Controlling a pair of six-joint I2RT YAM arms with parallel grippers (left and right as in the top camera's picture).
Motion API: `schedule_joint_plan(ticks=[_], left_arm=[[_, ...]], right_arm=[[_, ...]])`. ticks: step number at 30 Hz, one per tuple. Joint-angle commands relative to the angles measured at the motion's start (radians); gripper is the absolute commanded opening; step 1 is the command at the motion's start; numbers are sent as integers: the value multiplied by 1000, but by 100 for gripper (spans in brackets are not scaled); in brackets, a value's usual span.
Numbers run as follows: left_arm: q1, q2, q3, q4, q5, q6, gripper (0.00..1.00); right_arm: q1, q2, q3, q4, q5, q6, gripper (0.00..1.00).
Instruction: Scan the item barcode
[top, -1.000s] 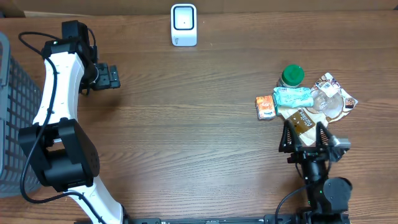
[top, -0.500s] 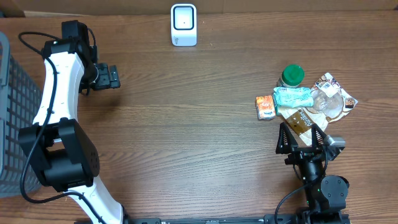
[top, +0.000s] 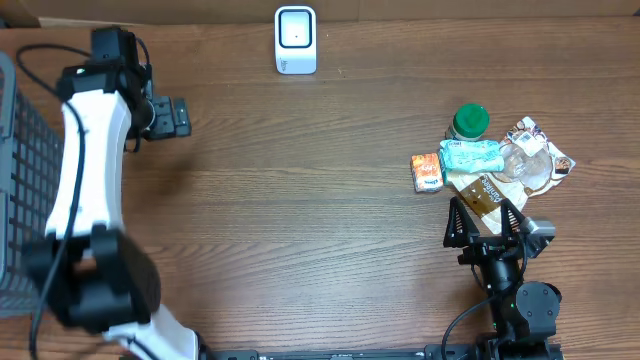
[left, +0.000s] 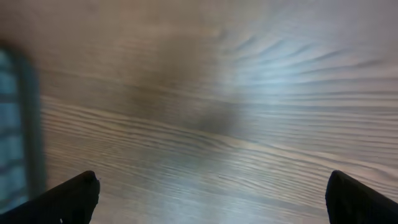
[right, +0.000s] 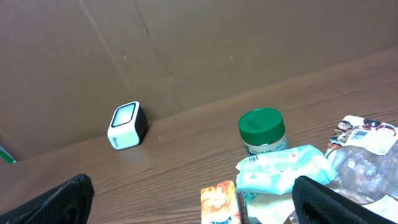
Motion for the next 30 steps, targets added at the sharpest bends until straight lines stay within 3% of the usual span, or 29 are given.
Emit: schedule_joint_plan(ticks=[1, 8, 11, 15, 20, 26, 30], left_arm=[[-40, -252, 12, 0, -45, 23, 100], [-41, -604, 8, 2, -22, 23, 100], [-40, -743, -66, 102, 57, 60, 100], [-41, -962, -348, 414, 229, 187, 100], [-41, -1200, -791, 811, 294, 197, 100], [-83, -1429, -1201, 1074, 277, 206, 100], [-111, -1551, -1370, 1137, 248, 241, 100]], right_arm=[[6, -12, -11, 7, -2, -5, 100], [6, -12, -11, 7, -2, -4, 100], [6, -12, -11, 7, -2, -5, 100], [6, -12, -11, 6, -2, -4, 100], [6, -12, -11, 7, -2, -4, 100], [6, -12, -11, 7, -2, -4, 100], [6, -12, -11, 7, -2, -4, 100]])
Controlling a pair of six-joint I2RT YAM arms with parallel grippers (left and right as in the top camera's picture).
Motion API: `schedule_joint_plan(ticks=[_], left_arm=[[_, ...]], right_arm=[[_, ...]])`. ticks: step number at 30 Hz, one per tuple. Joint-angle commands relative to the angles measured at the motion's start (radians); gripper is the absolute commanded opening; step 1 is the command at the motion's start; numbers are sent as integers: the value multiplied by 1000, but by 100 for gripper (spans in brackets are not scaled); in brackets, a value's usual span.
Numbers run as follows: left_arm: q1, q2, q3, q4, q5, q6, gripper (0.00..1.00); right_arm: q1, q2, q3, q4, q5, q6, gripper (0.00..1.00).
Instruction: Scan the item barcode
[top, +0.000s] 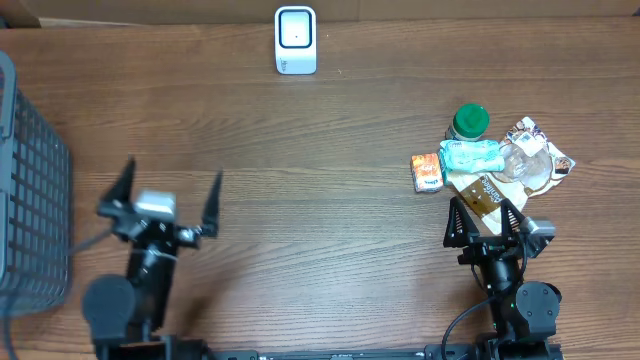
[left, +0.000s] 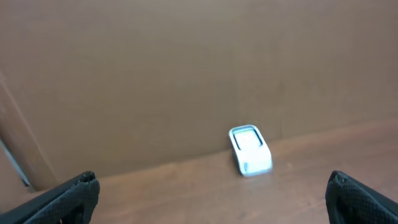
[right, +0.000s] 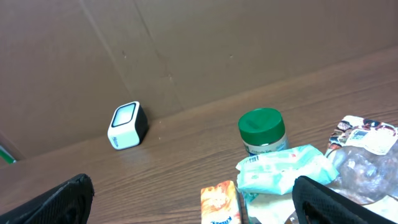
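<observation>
The white barcode scanner (top: 295, 40) stands at the table's far edge, also in the left wrist view (left: 250, 150) and the right wrist view (right: 127, 124). A pile of items lies at the right: an orange packet (top: 427, 171), a teal wipes pack (top: 472, 156), a green-lidded jar (top: 469, 122) and crinkled wrappers (top: 540, 158). My left gripper (top: 170, 190) is open and empty at the near left. My right gripper (top: 485, 218) is open and empty just in front of the pile.
A grey wire basket (top: 30, 200) stands along the left edge of the table. A brown cardboard wall (right: 186, 50) backs the table behind the scanner.
My left arm has moved from the far left, where its gripper pointed down at the table, to the near left, with the gripper now facing the scanner. The right arm has not moved.
</observation>
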Motion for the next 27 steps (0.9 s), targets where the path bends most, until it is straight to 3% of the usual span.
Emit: schedule_joint_plan(ticks=[1, 12, 21, 27], left_arm=[[-24, -111, -139, 39, -21, 63, 100], [-32, -347, -420, 138, -22, 77, 100], [-40, -347, -430, -40, -32, 77, 100], [-40, -344, -430, -50, -33, 50, 100]], right_arm=[[6, -11, -11, 7, -2, -3, 100], [6, -11, -11, 7, -2, -3, 100], [6, -11, -11, 7, -2, -3, 100], [6, -11, -11, 7, -2, -3, 100]])
